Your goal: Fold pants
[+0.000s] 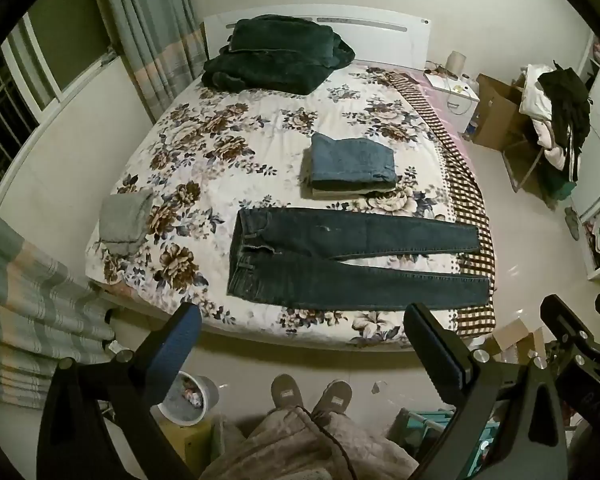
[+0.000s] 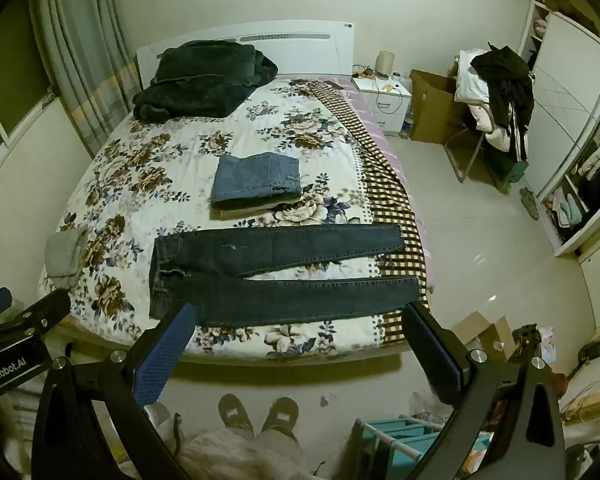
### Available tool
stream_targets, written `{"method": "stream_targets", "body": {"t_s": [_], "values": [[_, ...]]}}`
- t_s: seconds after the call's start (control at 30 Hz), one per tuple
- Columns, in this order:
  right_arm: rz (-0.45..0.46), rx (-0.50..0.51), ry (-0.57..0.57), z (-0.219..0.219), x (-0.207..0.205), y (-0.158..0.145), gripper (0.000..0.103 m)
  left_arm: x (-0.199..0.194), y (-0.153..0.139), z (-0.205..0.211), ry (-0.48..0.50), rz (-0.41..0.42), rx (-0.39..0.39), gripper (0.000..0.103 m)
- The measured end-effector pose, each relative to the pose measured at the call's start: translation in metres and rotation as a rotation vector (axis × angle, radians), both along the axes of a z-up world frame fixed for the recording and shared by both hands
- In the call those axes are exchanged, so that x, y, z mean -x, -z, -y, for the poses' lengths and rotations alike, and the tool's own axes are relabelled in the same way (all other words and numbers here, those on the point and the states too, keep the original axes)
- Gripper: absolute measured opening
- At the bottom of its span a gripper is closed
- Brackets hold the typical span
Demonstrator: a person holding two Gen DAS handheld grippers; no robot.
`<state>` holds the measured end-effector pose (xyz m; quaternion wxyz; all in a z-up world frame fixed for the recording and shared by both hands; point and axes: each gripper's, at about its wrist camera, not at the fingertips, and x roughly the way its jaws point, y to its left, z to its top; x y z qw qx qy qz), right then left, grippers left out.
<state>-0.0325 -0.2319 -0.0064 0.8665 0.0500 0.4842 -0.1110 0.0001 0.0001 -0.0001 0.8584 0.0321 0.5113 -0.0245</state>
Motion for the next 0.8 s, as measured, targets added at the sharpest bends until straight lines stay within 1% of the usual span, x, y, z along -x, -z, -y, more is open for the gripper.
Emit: {"method": "stream_targets", "body": {"t_s": [0.8], "values": [[-0.003,0.012,0.000,-0.0051,0.0032,-0.0027,0.103,0.0001,0.0002,0.0013,0.001,-0.001,0.011,0.103]]}}
